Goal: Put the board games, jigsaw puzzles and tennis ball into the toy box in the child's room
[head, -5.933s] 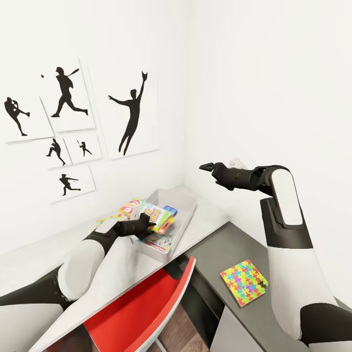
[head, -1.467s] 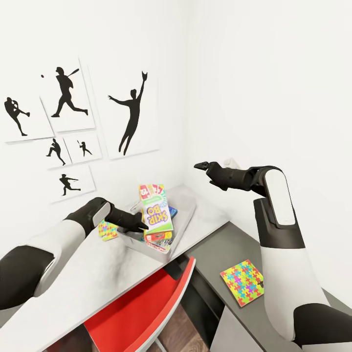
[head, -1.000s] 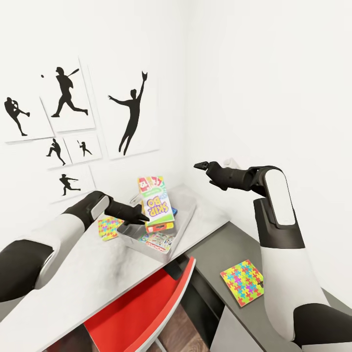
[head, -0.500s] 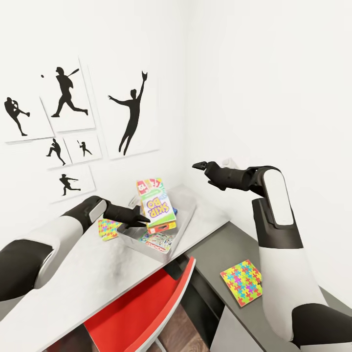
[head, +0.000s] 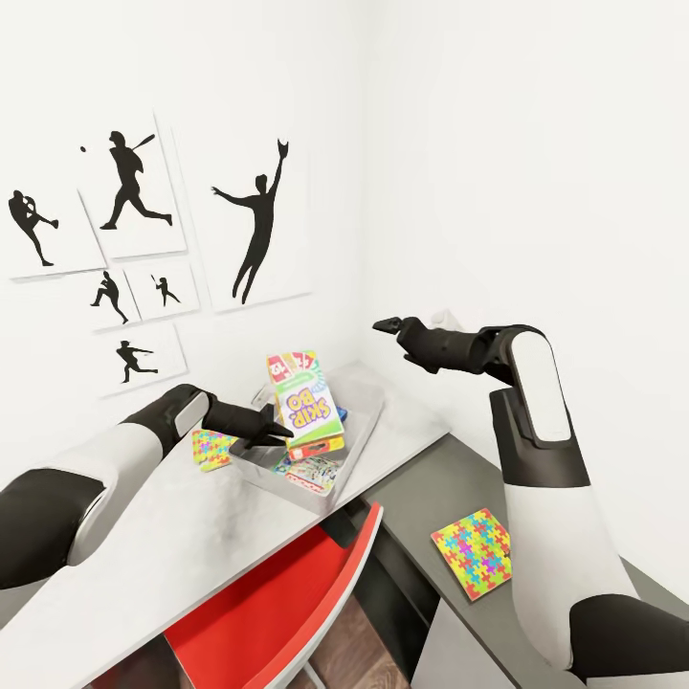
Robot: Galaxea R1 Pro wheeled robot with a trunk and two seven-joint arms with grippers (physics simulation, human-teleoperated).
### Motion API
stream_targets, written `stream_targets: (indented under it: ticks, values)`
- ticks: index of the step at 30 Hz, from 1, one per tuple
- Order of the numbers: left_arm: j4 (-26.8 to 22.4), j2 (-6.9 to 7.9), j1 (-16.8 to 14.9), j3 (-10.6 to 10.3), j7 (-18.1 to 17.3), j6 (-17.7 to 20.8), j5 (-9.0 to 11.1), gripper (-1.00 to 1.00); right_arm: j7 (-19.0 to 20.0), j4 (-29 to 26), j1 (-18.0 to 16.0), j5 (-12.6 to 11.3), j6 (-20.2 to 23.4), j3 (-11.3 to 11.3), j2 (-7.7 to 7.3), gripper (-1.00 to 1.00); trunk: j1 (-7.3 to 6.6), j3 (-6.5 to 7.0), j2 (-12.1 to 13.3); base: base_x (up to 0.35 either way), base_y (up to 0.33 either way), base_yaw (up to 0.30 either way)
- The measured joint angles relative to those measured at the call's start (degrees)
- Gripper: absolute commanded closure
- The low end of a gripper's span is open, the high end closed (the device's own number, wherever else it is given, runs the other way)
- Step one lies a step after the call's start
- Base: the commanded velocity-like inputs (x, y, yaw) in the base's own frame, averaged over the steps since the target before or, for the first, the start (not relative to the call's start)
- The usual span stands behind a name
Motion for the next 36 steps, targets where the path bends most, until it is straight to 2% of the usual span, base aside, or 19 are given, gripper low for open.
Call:
stream_targets:
  ticks: [9, 11, 15, 18, 29, 36]
  values:
    - [0.8, -0.16, 0.0, -0.2, 0.2, -0.4, -0.3, 1.0, 0.0, 0.0, 0.1, 0.0, 0.0, 0.3, 0.0, -1.0, 0.0, 0.0, 0.0, 0.0, 0.0, 0.0]
    - [0.1, 0.26, 0.4, -0.2, -0.2, -1.2, -0.7, 1.0, 0.1, 0.0, 0.7, 0.1, 0.2, 0.4, 0.17, -1.0, 0.0, 0.0, 0.0, 0.0, 0.0, 0.0]
    - [0.0, -0.12, 0.4, -0.2, -0.1, -2.4, -0.4, 1.0, 0.0, 0.0, 0.8, 0.1, 0.1, 0.4, 0.3, -1.0, 0.0, 0.0, 0.0, 0.0, 0.0, 0.0]
    - [-0.1, -0.25, 0.4, -0.1, 0.0, -2.6, -0.4, 1.0, -0.1, 0.2, 1.0, 0.1, 0.1, 0.3, 0.85, -1.0, 0.0, 0.0, 0.0, 0.0, 0.0, 0.0]
    - [-0.1, -0.26, 0.4, -0.1, 0.1, -2.6, -0.3, 1.0, -0.8, 0.1, 1.0, 0.1, -0.1, 0.1, 1.12, -1.0, 0.0, -0.01, 0.0, 0.0, 0.0, 0.0]
    - [-0.1, -0.26, 0.2, -0.1, 0.7, -2.5, -0.4, 1.0, -0.9, 0.1, 1.0, 0.1, -0.1, 0.0, 1.11, -1.0, 0.0, -0.49, 0.0, 0.0, 0.0, 0.0]
